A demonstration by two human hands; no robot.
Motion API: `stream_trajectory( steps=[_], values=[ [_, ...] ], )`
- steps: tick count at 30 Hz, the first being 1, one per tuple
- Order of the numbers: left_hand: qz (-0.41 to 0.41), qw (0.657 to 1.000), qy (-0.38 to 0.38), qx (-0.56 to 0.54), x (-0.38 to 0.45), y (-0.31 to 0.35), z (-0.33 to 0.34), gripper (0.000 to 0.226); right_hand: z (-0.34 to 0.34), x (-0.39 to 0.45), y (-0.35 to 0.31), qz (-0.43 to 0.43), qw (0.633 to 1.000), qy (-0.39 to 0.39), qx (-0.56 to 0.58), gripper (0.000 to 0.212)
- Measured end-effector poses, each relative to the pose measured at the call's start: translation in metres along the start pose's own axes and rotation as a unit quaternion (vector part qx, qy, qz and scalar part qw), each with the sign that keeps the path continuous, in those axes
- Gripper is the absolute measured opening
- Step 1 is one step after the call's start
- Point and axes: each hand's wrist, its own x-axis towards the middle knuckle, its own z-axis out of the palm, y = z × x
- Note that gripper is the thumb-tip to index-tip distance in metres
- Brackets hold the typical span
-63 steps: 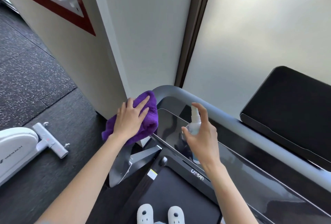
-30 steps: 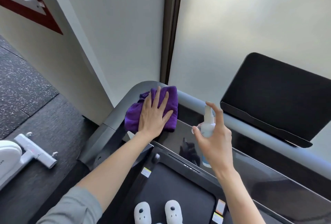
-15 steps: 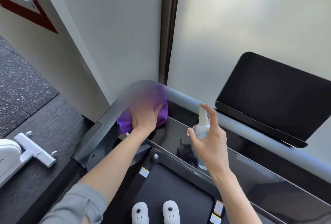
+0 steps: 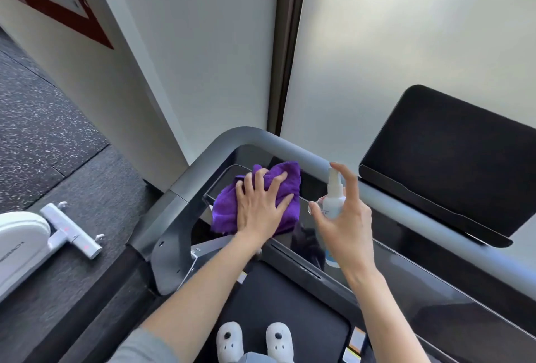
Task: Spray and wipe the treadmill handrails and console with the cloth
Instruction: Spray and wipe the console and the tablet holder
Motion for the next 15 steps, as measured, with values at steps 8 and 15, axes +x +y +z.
stream_trajectory(
  steps=[8, 15],
  values=[
    [-0.037, 0.999, -0.025, 0.014, 0.024, -0.024, -0.005, 0.056, 0.006, 0.009, -0.007, 0.002, 1.0, -0.009, -0.018, 0.072],
    [0.013, 0.998, 0.06, 0.008, -0.022, -0.009, 0.001, 0.054, 0.009, 0.009, -0.003, 0.002, 1.0, -0.012, -0.026, 0.073]
  ],
)
